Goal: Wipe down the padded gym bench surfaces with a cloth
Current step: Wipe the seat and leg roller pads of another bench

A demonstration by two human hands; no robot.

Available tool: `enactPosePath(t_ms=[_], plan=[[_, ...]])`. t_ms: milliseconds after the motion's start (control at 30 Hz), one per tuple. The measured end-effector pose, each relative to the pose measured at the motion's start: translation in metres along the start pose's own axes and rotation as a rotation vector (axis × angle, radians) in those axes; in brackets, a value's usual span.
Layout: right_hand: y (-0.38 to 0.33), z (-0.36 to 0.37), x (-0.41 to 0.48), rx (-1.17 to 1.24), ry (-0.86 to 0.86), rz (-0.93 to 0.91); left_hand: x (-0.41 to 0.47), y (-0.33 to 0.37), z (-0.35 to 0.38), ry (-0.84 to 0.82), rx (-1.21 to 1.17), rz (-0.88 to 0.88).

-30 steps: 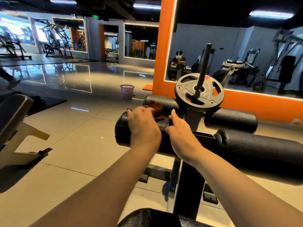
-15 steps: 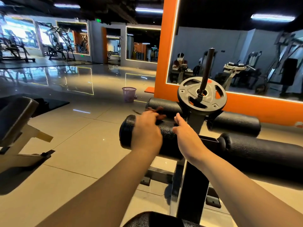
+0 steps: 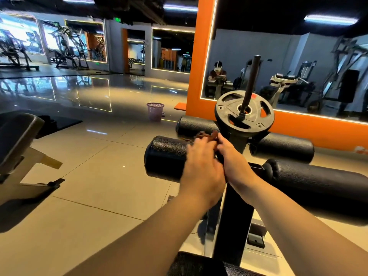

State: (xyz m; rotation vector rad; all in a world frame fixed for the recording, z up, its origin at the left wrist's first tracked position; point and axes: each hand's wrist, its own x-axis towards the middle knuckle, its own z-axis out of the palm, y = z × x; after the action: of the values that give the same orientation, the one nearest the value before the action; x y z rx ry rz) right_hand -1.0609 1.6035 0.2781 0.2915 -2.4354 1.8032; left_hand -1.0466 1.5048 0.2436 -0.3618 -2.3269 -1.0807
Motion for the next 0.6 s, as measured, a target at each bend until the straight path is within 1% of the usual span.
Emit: enactPosePath(t_ms=[67,100,167,200,233,267,300,333,400,500,600], plan=[[-0.002,-0.001,-0.001,0.132,-0.014,0.006,-0.007,0.001,-0.003,-0.124,-0.068,-0.017],[-0.003,0.003,-0.002,0.133,-0.019,0.005,-0.006,-0.005,-0.009,-0.175,-0.097,-0.033],[-0.003,0.013,-0.007,0.132,0.007,-0.004,-0.003,-0.020,-0.026,-0.294,-0.140,-0.007],[0.000,0.019,-0.009,-0.001,0.058,-0.063,-0.001,-0.027,-0.036,-0.352,-0.183,0.018],[0.008,0.024,-0.008,-0.183,0.108,-0.127,0.000,-0.033,-0.046,-0.391,-0.215,0.036],[0.011,0.028,-0.007,-0.377,0.160,-0.177,0.002,-0.043,-0.054,-0.389,-0.217,0.040],[0.014,0.030,-0.006,-0.481,0.184,-0.186,0.004,-0.053,-0.061,-0.346,-0.193,0.031],[0.015,0.031,-0.004,-0.529,0.192,-0.187,0.006,-0.065,-0.067,-0.275,-0.157,0.015],[0.013,0.029,-0.005,-0.527,0.176,-0.219,0.008,-0.084,-0.072,-0.166,-0.074,0.014],[0.001,0.018,-0.003,-0.435,0.152,-0.217,0.011,-0.092,-0.065,-0.093,-0.031,0.046],[-0.006,0.014,0.009,-0.478,0.200,-0.100,0.011,-0.088,-0.056,-0.018,-0.017,0.022]])
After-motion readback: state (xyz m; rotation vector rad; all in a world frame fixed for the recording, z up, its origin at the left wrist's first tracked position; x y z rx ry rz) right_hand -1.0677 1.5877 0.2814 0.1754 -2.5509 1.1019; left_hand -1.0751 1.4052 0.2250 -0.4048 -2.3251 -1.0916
